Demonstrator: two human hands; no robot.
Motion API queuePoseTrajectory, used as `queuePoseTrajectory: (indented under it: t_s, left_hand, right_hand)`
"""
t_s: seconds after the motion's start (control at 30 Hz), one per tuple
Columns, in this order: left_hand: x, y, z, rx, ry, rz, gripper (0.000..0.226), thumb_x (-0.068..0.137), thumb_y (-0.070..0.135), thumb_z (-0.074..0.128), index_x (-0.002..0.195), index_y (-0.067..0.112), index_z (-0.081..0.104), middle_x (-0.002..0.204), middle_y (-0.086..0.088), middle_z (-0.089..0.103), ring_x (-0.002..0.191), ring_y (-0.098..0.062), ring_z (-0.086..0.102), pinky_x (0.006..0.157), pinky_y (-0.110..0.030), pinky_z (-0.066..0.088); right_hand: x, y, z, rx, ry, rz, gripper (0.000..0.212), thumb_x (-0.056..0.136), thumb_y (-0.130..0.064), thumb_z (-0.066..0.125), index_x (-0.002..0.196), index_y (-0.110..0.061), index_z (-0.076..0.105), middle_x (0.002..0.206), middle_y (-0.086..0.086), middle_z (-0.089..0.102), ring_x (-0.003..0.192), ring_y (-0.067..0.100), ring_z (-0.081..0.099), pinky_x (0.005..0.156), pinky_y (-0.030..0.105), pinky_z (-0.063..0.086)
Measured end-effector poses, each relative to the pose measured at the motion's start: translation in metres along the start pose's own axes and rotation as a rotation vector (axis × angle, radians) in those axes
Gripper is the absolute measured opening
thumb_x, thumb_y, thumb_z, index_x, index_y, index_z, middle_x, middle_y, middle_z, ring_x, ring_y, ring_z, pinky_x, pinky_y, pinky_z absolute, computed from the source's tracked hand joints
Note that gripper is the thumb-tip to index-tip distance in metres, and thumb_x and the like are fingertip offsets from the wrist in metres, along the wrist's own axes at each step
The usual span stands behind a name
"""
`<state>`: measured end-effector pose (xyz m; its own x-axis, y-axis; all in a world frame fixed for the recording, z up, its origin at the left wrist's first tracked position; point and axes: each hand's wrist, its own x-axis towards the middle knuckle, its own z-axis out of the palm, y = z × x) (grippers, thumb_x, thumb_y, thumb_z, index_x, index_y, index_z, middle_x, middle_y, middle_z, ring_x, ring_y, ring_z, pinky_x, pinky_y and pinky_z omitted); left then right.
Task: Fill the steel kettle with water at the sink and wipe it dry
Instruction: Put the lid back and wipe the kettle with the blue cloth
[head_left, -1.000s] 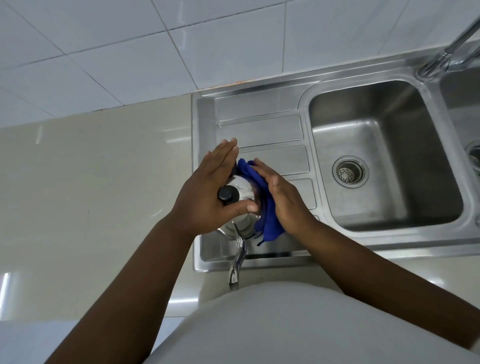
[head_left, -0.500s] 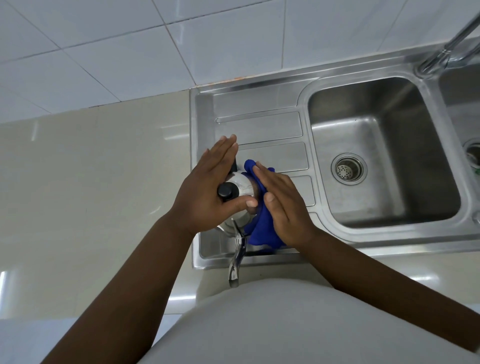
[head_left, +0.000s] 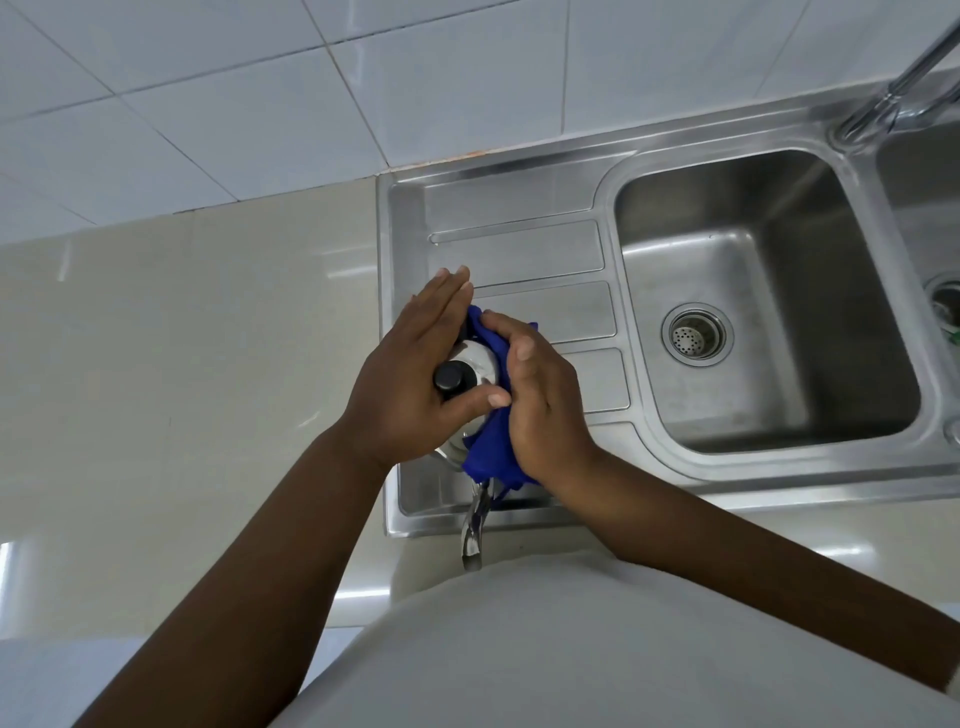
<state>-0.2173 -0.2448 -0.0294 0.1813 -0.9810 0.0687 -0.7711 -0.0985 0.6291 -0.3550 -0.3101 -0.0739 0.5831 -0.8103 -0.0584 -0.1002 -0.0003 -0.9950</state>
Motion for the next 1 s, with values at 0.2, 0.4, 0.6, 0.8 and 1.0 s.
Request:
queuePoseTrajectory:
  t_s: [0.2,0.4,0.6,0.8,1.0]
  left_hand:
    - [0.000,-0.002,0.000,0.008,-0.006,0.017,0.099,0.086,0.075,0.040,0.150,0.000,0.029,0.159,-0.012,0.027,0.151,-0.025,0.016,0.114,-0.055,0.032]
    - [0.000,-0.003,0.000,0.037,0.008,0.009,0.096,0.088,0.075,0.034,0.150,0.003,0.029,0.160,-0.010,0.027,0.151,-0.022,0.016,0.115,-0.054,0.032]
    - [0.000,-0.001,0.001,0.054,0.014,-0.011,0.096,0.088,0.077,0.026,0.151,0.004,0.029,0.160,-0.008,0.028,0.151,-0.020,0.016,0.116,-0.054,0.030]
    - [-0.001,-0.002,0.002,0.006,0.022,0.005,0.094,0.089,0.075,0.031,0.150,0.003,0.030,0.158,-0.011,0.030,0.151,-0.023,0.018,0.115,-0.055,0.032]
    - [-0.001,-0.001,0.002,0.012,0.019,-0.035,0.092,0.090,0.075,0.030,0.151,0.007,0.029,0.161,-0.006,0.026,0.151,-0.018,0.015,0.117,-0.052,0.029]
  right_hand:
    - [0.012,0.018,-0.008,-0.032,-0.033,-0.119,0.078,0.100,-0.064,0.024,0.136,-0.002,0.055,0.132,0.013,0.064,0.124,0.024,0.060,0.105,0.050,0.046]
    - [0.017,0.011,-0.013,0.084,-0.043,0.160,0.074,0.093,-0.070,0.025,0.127,-0.018,0.065,0.120,0.000,0.070,0.113,0.009,0.064,0.105,0.038,0.048]
    - [0.008,-0.016,-0.002,-0.015,0.022,0.252,0.064,0.100,-0.058,0.020,0.116,-0.018,0.067,0.109,0.001,0.071,0.104,0.016,0.065,0.100,0.045,0.049]
    - [0.005,0.011,-0.010,-0.020,-0.035,0.036,0.056,0.101,-0.049,0.029,0.137,-0.017,0.056,0.133,0.002,0.064,0.124,0.016,0.059,0.107,0.046,0.046]
    - [0.015,0.018,-0.021,0.043,-0.089,0.308,0.043,0.103,-0.056,0.030,0.121,-0.039,0.065,0.115,-0.012,0.070,0.111,0.005,0.064,0.102,0.034,0.049]
